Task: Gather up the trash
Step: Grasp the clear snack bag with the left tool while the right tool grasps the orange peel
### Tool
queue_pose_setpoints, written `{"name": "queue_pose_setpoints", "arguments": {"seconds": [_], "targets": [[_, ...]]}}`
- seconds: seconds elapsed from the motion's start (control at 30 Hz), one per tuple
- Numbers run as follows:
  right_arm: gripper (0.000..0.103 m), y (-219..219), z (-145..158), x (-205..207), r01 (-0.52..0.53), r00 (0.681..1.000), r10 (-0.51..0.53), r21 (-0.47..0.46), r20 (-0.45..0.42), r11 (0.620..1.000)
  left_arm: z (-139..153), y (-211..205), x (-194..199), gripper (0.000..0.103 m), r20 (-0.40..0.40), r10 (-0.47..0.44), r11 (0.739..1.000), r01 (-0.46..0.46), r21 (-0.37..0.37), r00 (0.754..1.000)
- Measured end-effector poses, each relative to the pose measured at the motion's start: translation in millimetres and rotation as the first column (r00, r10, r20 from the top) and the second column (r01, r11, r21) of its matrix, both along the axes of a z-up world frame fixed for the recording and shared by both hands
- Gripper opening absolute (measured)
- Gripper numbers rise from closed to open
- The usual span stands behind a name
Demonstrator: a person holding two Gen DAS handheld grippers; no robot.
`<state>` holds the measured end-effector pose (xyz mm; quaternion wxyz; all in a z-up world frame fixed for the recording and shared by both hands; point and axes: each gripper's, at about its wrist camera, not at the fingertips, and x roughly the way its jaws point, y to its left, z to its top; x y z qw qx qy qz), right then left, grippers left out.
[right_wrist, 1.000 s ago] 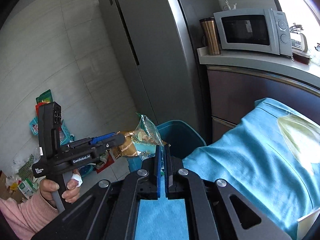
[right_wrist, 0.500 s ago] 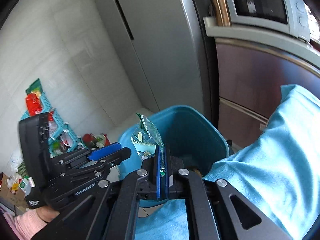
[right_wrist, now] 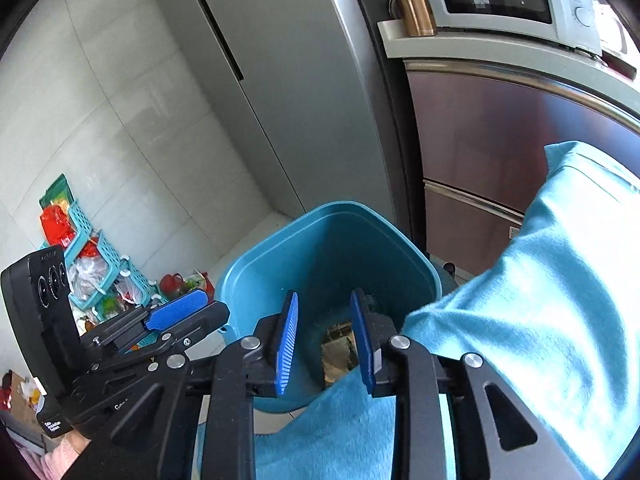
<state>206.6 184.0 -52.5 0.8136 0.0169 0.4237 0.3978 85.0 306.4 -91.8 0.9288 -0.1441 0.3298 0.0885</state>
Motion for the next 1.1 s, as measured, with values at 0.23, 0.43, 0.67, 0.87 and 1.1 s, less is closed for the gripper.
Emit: {"name": "queue_pose_setpoints", "arguments": {"seconds": [0.23, 0.43, 0.67, 0.87, 1.1], "targets": [[0.038, -47.5, 22.3, -32.2, -0.012, 0.997, 0.007, 0.070, 0.072, 0.997, 25.8, -30.0, -11.7, 0.059, 0.074, -0.090, 0.996, 0.089, 0.020, 0.993], [0.043, -115.5, 45.0, -62.6, 0.050, 0.987, -0.066, 0.110, 0.146, 0.993, 40.1, -83.1, -14.9, 0.064, 0.113, -0.259, 0.966, 0.259, 0.014, 0.959], [0.043, -196.9, 55.7, -92.0, 0.219, 0.954, -0.234, 0.095, 0.188, 0.971, 43.3, -164.9, -10.9, 0.064, 0.112, -0.468, 0.882, 0.471, -0.010, 0.877], [0.044, -258.4, 52.5, -115.2, 0.374, 0.901, -0.374, 0.045, 0.217, 0.926, 41.4, -223.9, -7.7, 0.064, 0.094, -0.584, 0.808, 0.588, -0.032, 0.807], [0.044, -322.1, 33.2, -141.5, 0.492, 0.858, -0.491, 0.037, 0.149, 0.870, 34.8, -274.5, -9.9, 0.064, 0.061, -0.675, 0.734, 0.677, -0.044, 0.736]]}}
